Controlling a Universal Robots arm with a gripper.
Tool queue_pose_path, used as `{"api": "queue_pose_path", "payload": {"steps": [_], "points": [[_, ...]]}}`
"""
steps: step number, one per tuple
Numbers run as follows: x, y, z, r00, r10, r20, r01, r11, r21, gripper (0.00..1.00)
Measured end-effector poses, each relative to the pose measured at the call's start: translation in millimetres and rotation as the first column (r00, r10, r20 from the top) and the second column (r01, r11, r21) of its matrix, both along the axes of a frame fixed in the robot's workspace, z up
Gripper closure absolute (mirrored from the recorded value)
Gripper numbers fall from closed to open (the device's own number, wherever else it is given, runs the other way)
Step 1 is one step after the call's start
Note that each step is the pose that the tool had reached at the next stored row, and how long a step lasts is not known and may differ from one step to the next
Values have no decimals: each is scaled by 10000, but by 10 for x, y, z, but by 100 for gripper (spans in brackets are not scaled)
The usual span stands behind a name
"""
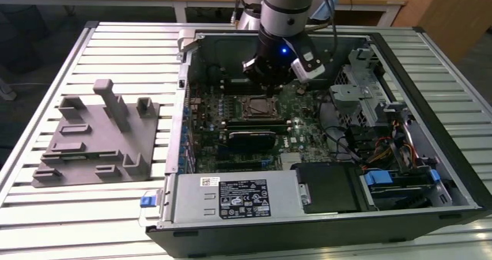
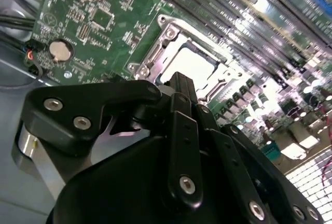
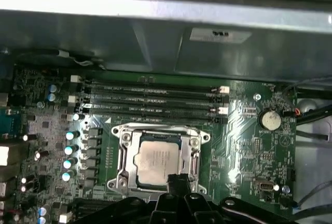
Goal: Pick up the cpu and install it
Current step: 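Install the second cpu locking lever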
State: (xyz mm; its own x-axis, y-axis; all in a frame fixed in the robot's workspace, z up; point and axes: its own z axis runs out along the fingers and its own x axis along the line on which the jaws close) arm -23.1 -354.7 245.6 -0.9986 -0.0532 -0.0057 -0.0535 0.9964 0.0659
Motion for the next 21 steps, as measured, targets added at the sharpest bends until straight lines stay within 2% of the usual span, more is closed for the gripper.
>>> {"api": "queue_pose_path", "payload": {"steps": [5, 15, 21], "points": [[1, -43, 0, 9999, 1, -106, -1, 10000, -1, 89], [1, -112, 0, 9999, 1, -109, -1, 10000, 0, 89], [2, -131, 0, 9999, 2, -110, -2, 10000, -2, 89]]}}
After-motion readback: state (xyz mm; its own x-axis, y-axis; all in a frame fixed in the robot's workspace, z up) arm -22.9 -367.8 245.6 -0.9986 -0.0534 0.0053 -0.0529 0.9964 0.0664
